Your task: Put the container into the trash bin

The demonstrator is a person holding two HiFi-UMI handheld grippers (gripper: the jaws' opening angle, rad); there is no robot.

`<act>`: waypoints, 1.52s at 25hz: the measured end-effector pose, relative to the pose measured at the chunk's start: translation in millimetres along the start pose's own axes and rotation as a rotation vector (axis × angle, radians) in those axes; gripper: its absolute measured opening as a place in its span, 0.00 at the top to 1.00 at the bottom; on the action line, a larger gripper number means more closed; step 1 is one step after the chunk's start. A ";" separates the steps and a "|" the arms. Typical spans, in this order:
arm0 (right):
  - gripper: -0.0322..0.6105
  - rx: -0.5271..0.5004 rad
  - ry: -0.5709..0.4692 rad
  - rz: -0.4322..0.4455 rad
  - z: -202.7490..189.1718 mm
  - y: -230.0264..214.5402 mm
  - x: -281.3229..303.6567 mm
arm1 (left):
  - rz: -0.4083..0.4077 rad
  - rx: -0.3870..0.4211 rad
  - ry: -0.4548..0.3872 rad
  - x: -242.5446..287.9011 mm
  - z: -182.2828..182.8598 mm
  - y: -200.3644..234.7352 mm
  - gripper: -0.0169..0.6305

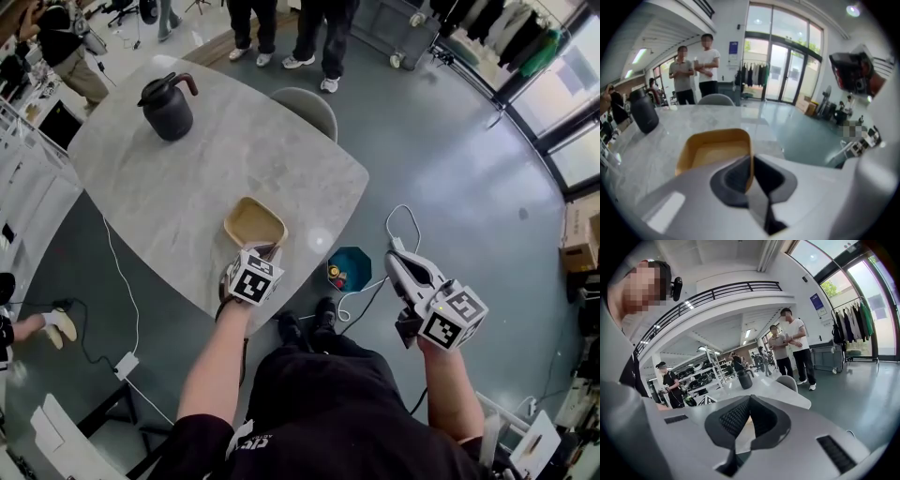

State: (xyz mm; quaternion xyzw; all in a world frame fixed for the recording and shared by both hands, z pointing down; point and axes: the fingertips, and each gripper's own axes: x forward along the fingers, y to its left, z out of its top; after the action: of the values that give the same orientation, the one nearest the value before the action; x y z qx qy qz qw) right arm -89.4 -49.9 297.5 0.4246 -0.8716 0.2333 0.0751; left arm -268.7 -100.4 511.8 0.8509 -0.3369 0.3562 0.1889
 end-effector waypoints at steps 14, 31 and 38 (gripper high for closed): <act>0.96 0.002 -0.045 -0.069 13.4 2.7 -31.9 | -0.043 -0.159 -0.372 -94.4 82.1 -10.6 0.93; 0.96 0.049 -0.070 0.001 12.4 -127.3 -135.6 | 0.031 -0.152 -0.444 -56.9 193.6 -131.8 0.93; 0.96 0.073 -0.020 0.090 0.4 -201.2 -181.5 | 0.099 -0.203 -0.469 -28.4 240.0 -191.5 0.93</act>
State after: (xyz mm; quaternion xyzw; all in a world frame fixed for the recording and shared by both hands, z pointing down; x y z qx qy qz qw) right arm 180.6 -28.9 306.4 0.3897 -0.8813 0.2640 0.0404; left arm -33.0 -88.2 313.4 0.8694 -0.4467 0.1221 0.1724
